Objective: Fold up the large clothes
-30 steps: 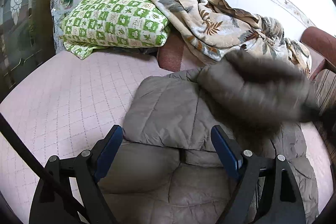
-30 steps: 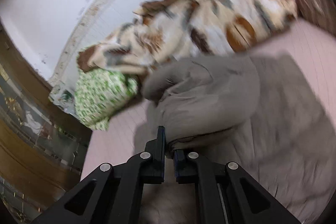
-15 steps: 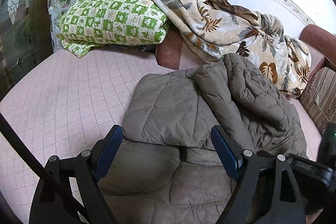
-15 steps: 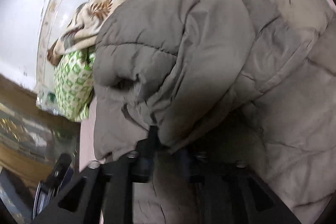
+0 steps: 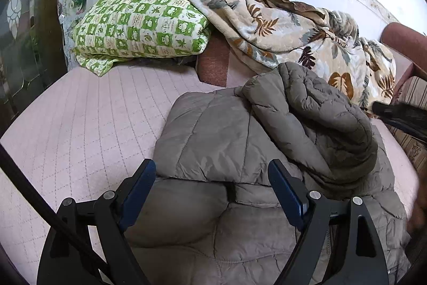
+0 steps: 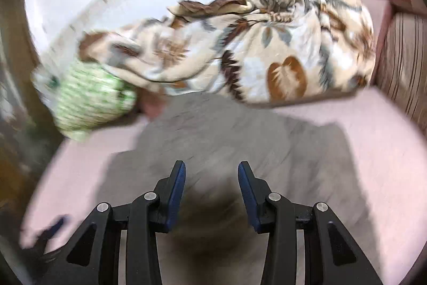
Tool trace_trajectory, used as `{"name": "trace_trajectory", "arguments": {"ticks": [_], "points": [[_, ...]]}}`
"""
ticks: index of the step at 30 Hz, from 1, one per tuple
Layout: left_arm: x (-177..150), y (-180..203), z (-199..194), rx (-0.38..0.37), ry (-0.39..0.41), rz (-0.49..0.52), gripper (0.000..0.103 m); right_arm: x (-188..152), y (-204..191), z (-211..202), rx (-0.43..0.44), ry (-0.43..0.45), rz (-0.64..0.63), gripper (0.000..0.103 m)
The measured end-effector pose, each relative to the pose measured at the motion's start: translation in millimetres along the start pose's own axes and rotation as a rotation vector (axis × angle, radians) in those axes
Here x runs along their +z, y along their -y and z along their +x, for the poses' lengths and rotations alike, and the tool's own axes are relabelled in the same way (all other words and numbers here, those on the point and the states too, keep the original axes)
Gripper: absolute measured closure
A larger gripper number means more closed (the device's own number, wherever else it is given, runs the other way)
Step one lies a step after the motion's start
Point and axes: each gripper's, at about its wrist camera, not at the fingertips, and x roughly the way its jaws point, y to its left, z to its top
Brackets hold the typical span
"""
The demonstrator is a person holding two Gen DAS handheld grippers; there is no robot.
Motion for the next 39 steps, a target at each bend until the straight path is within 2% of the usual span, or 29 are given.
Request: {"name": "trace_trajectory", "arguments": {"ticks": [1,2,6,8,11,13,16,20,24,26,29,31,33,36,39], "points": [[0.4,-1.0,0.4,-0.001,-0.001,-0.003,0.018,1.3,4.0,17.1,-0.035,-0.005,-0.006,0.058],[1.2,-1.9,0.9,-0.002,-0.001,-0.005,0.018,-3.1,9.5,33.9,-0.028,-0.038,-0.003,0.058],[2.1,-3.1,5.0,0.000,-0.010,-0.006,0.018,-41.6,14.2,94.2,-0.026,-0.236,0.021,0.058],[2.2,-4.1,7.5,-0.002,-0.020,-0.008,0.018,-49.8,9.3,93.8,-0.061,-0.208,-0.019,0.059],[2.8,-7.2,7.3,0.000,-0.022,-0.023,0.018,-41.6,1.5,81.9,-0.097,-0.189,-0.036,0.059],[3.5,-10.5,5.7,0.001,-0.017,-0.040,0.018,-30.9,-3.5,62.4,-0.083,-0.111,-0.021,0.059],[3.5,-13.4,4.7,0.009,-0.017,-0.052,0.018,-18.0,-31.1,40.5,-0.038,-0.016,-0.079,0.059],[3.0,-14.6,5.7,0.018,-0.022,-0.047,0.018,-22.0,-73.1,56.9,0.065,-0.069,-0.129,0.059],[2.3,-14.0,8.8,0.019,-0.034,-0.044,0.018,-51.5,-95.9,89.3,0.062,-0.155,-0.180,0.059],[1.8,-12.0,10.4,0.019,-0.037,-0.033,0.018,-59.7,-92.2,102.8,0.066,-0.199,-0.174,0.059],[1.4,-9.6,12.9,0.016,-0.042,-0.021,0.018,-51.9,-84.4,98.8,0.102,-0.219,-0.140,0.059],[1.1,-9.5,13.5,0.017,-0.044,-0.022,0.018,-45.8,-79.2,85.0,0.140,-0.203,-0.130,0.059],[0.7,-9.4,13.7,0.017,-0.043,-0.024,0.018,-33.5,-70.0,63.5,0.177,-0.145,-0.115,0.059],[-0.9,-8.0,15.3,0.022,-0.047,-0.020,0.018,-19.2,-47.4,39.2,0.130,-0.076,-0.102,0.059],[-2.4,-6.0,16.2,0.022,-0.049,-0.015,0.018,-18.4,-21.7,29.2,0.052,-0.064,-0.105,0.059]]}}
